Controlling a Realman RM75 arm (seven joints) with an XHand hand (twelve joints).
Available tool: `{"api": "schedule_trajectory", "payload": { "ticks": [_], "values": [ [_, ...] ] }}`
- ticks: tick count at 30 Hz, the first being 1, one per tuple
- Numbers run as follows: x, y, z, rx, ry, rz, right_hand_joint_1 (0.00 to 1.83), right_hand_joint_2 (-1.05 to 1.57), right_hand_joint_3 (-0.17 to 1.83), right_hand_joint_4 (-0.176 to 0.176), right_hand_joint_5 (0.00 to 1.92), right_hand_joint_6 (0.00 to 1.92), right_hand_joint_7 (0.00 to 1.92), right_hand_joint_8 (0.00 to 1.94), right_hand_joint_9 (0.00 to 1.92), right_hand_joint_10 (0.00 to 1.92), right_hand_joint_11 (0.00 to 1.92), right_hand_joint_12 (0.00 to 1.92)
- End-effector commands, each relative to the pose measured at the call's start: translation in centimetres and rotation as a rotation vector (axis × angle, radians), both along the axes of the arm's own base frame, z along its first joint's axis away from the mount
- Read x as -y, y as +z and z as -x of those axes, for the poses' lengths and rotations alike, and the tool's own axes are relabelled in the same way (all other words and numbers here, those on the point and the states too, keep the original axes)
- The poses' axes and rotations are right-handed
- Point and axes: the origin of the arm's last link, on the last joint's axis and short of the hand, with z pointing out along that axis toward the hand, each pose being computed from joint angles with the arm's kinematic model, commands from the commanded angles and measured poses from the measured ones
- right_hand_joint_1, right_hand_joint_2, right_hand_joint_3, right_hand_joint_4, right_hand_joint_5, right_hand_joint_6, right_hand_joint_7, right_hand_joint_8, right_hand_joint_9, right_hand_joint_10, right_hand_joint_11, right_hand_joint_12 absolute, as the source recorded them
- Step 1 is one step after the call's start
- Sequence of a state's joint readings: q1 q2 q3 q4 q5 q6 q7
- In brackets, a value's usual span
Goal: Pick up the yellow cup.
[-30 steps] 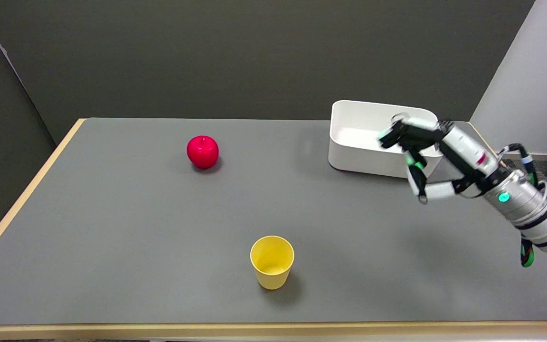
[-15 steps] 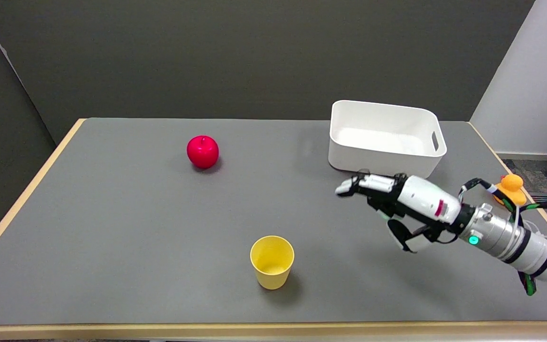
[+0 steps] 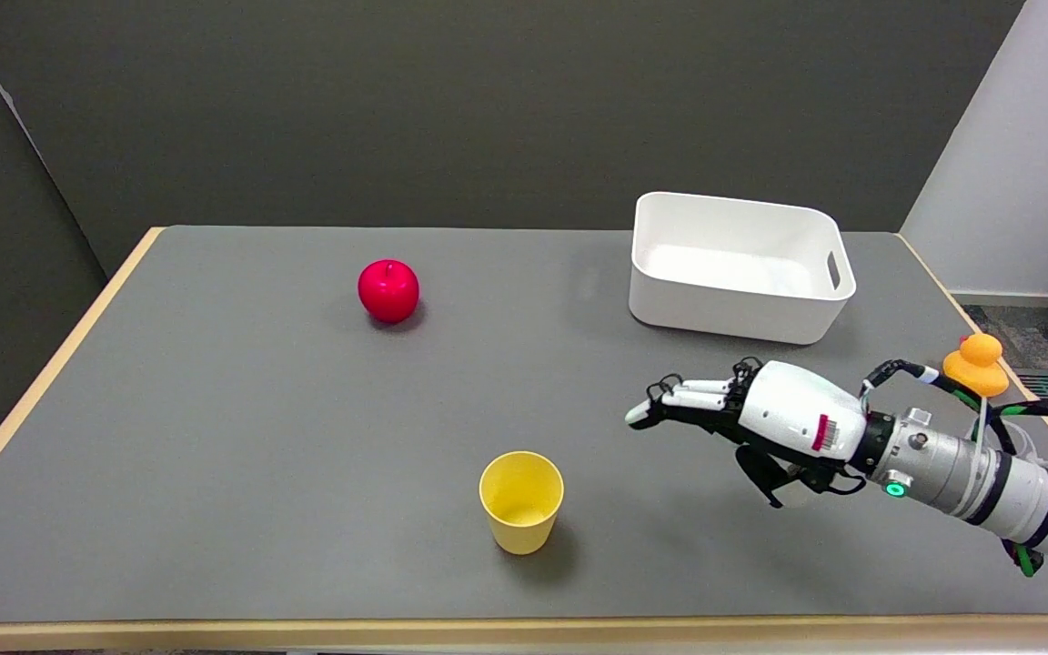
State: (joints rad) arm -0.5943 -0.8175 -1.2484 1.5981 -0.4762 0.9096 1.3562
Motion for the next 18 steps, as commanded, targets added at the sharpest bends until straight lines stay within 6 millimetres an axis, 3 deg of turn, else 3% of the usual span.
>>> {"api": "schedule_trajectory", "payload": {
  "ticks": [1,11,18],
  "values": [
    [-0.3,-3.7,-2.6,-0.109,0.064,-0.106,1.78,0.38,1.58,0.111,0.3,0.56,0.48,0.56,1.01,1.92,1.25,1.92],
    [0.5,-7.0,-3.0,0.01,0.095,-0.2,1.78,0.38,1.59,0.103,0.3,0.55,0.49,0.57,1.02,1.92,1.26,1.92],
    [1.7,-9.4,-1.4,-0.017,0.064,-0.217,1.78,0.38,1.59,0.097,0.3,0.55,0.49,0.58,1.02,1.92,1.26,1.92]
  ]
}}
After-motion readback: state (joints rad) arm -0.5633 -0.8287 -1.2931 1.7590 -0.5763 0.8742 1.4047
